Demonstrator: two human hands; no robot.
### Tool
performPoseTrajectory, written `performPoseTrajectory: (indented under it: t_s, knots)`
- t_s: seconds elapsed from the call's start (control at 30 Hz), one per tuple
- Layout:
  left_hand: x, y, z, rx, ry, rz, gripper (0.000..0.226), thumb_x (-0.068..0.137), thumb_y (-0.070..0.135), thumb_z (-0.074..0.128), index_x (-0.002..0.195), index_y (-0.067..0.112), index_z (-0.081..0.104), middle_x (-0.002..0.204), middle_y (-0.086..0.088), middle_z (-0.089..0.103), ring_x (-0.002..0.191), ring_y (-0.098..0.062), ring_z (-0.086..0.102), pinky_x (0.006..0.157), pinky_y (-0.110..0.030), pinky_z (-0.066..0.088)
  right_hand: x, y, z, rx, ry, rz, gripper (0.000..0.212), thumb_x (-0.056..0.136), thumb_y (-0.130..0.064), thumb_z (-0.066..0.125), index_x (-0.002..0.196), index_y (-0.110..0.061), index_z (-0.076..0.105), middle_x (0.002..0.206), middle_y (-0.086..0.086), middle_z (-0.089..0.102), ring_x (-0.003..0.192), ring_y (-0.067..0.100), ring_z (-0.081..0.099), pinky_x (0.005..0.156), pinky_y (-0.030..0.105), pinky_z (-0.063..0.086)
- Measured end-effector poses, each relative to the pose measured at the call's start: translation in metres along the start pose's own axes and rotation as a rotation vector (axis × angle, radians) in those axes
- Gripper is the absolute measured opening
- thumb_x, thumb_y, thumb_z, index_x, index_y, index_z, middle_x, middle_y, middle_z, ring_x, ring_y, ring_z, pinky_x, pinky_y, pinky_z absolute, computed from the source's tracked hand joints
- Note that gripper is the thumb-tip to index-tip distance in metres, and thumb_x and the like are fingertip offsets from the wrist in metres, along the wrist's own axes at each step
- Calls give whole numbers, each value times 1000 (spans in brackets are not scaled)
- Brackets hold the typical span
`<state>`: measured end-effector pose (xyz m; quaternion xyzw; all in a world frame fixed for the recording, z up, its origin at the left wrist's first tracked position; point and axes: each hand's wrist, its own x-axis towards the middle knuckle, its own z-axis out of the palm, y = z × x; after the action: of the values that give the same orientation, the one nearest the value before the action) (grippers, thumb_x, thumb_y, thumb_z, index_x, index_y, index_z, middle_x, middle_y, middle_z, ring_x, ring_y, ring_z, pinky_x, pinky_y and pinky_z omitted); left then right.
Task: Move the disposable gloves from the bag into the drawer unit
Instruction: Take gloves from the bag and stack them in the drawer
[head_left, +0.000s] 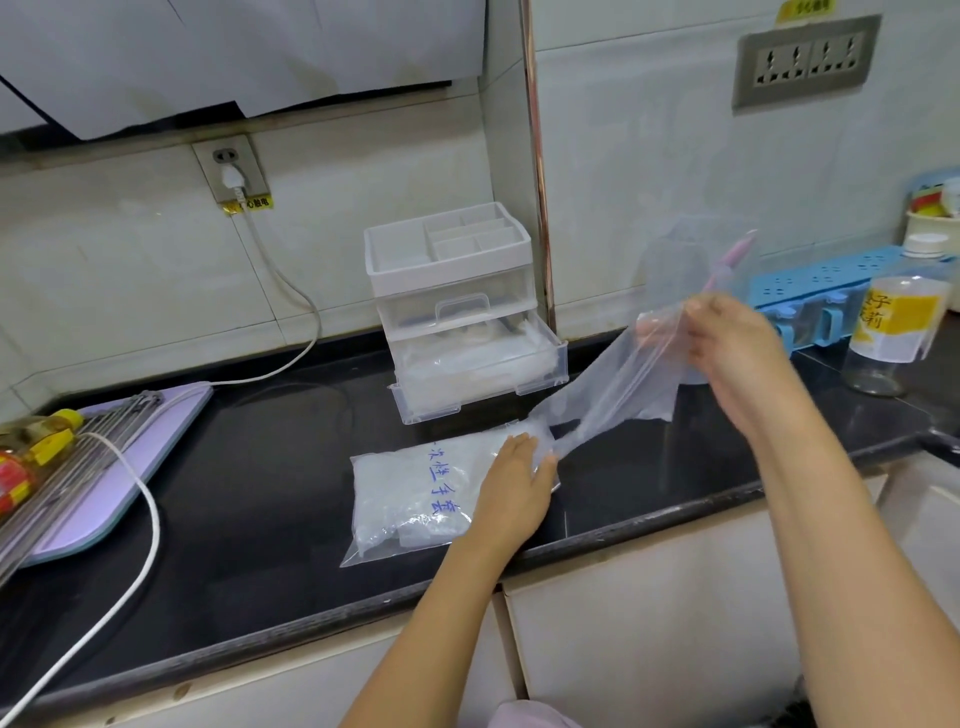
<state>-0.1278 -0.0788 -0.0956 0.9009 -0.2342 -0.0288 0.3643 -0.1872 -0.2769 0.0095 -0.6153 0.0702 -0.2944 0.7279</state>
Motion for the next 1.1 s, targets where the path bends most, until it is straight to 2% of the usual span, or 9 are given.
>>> performPoseTrajectory:
  t_s: [0.1,0.23,0.3,0.47,0.63,0.73,0.83,1.0,1.1]
  knots:
    - [-3,17,-20,-294,75,-24,44,100,41,40,137,18,49,140,3,49,127,-6,43,98,-15,26,-2,-36,0,-271,-208,-142,25,102,-16,40,79,-13,51,64,-8,62,63,6,58,66,24,45]
    - [-12,54,-56,-531,47,149,41,96,42,45,133,26,51,128,19,54,104,22,46,94,-4,34,-11,-67,19,-738,-554,-293,22,101,-22,41,82,-13,49,54,-6,46,52,5,42,57,17,37]
    - [-16,73,-69,-580,-27,247,44,93,39,49,134,21,51,128,16,56,106,20,50,87,1,37,-14,-73,30,-801,-637,-296,20,100,-23,43,85,-14,51,53,-10,44,50,4,39,53,15,35]
    - [-19,96,-75,-633,-180,278,36,88,26,66,121,13,61,117,3,68,111,-6,62,100,-23,46,-9,-71,44,-925,-649,-358,17,99,-28,46,86,-19,54,49,-17,49,49,2,36,52,17,34]
    - [-16,82,-79,-569,-217,228,5,85,21,70,85,16,71,81,6,69,82,-4,64,85,-18,47,-3,-74,43,-710,-578,-309,31,82,-51,59,87,-21,59,44,-11,38,44,3,30,46,15,27]
    - [-11,66,-91,-499,-272,202,12,83,22,71,73,21,67,75,7,66,78,-5,60,81,-15,44,8,-72,33,-796,-598,-309,45,62,-64,68,84,-25,66,55,0,36,53,14,28,57,28,24]
    - [-5,51,-106,-390,-317,148,9,82,22,73,73,20,69,72,8,66,74,-4,59,80,-15,46,22,-69,29,-896,-599,-250,40,60,-53,77,72,-16,69,52,-4,36,51,9,32,56,28,26]
    - [23,33,-136,-222,-163,15,16,81,26,75,82,10,73,78,-3,71,69,-7,62,70,-15,49,60,-59,40,-1016,-716,-94,12,72,-25,80,78,-16,75,71,-6,71,65,0,59,73,20,44]
    - [51,33,-160,-41,-8,21,9,81,21,75,80,13,72,77,7,70,70,-1,62,66,-11,45,88,-53,69,-1135,-670,-138,11,74,-13,80,83,-14,74,56,-22,64,55,-12,56,62,10,38]
